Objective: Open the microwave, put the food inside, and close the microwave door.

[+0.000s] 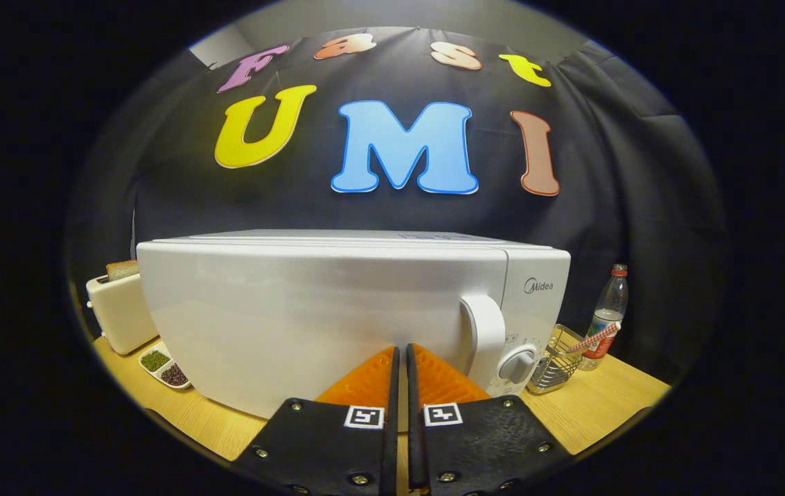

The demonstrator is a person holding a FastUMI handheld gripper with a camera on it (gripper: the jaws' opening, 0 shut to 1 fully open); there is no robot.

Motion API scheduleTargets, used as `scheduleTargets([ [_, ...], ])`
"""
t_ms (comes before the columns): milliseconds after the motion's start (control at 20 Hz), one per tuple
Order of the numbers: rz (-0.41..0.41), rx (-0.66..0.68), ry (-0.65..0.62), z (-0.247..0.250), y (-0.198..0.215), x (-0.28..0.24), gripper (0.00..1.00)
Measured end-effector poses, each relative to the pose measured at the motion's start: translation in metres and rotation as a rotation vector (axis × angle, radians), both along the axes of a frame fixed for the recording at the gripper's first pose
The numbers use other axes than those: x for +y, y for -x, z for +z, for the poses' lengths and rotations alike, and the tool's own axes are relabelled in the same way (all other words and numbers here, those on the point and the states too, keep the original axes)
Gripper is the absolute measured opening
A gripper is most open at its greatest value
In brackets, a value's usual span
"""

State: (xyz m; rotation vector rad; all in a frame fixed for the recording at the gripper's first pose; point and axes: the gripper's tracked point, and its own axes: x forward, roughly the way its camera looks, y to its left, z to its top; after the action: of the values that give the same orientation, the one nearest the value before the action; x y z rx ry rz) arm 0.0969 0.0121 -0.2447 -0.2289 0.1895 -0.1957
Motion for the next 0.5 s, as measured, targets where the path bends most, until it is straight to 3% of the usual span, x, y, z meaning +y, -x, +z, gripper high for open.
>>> scheduleTargets([
  [500,0.026,-0.024,0.009,0.039,0.025,-0.002,0.06],
])
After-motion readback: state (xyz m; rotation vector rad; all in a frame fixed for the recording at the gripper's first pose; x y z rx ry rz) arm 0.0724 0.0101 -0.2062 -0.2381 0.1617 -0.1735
